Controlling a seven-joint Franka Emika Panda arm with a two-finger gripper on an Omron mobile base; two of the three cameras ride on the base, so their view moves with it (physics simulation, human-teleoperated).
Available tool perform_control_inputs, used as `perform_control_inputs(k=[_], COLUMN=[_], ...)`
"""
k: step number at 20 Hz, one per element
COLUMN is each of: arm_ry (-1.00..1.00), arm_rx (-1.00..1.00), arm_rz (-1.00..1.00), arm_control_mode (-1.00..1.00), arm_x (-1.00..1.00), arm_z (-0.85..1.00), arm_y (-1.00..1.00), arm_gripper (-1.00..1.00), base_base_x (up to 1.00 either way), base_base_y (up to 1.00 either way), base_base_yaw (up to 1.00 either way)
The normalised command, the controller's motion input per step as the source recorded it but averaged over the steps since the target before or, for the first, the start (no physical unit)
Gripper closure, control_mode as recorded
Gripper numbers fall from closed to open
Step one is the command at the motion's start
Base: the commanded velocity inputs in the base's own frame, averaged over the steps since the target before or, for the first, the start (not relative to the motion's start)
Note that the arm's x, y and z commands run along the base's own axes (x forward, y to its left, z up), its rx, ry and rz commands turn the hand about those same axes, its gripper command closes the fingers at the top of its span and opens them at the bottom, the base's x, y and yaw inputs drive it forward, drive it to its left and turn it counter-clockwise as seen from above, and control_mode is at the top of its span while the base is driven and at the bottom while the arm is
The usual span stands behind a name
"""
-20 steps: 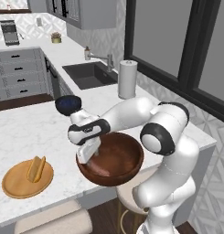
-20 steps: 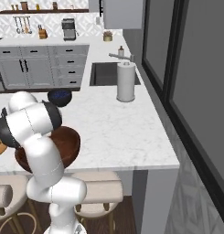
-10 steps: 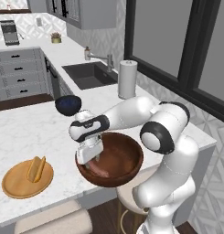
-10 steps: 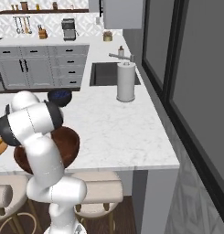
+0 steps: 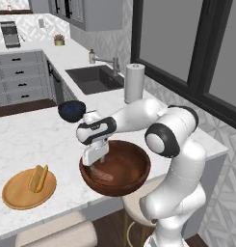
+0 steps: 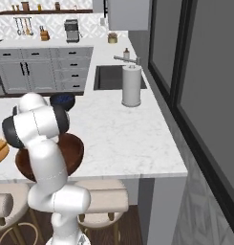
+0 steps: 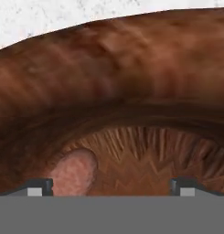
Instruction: Place one bun and one sausage from the bowl on each plate.
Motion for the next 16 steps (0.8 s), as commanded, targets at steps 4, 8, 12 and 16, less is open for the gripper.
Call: perform_control_inputs(k=[4,8,12,16], arm_ry=[-0.08,-0.03,-0.18,-0.08], arm_rx=[0.00,0.00,0.02,0.02], arm_rz=[0.00,0.00,0.00,0.00], arm_control_mode=[-1.00,-1.00,-1.00,-1.00], arm_x=[1.00,0.72,-0.79,-1.00], arm_z=[0.00,0.00,0.29,0.00], arm_y=[0.00,0.00,-0.10,-0.39], arm_gripper=[-1.00,-1.00,-1.00,-1.00], base_base_x=[0.00,0.00,0.00,0.00], base_base_y=[0.00,0.00,0.00,0.00], base_base_yaw=[0.00,0.00,0.00,0.00])
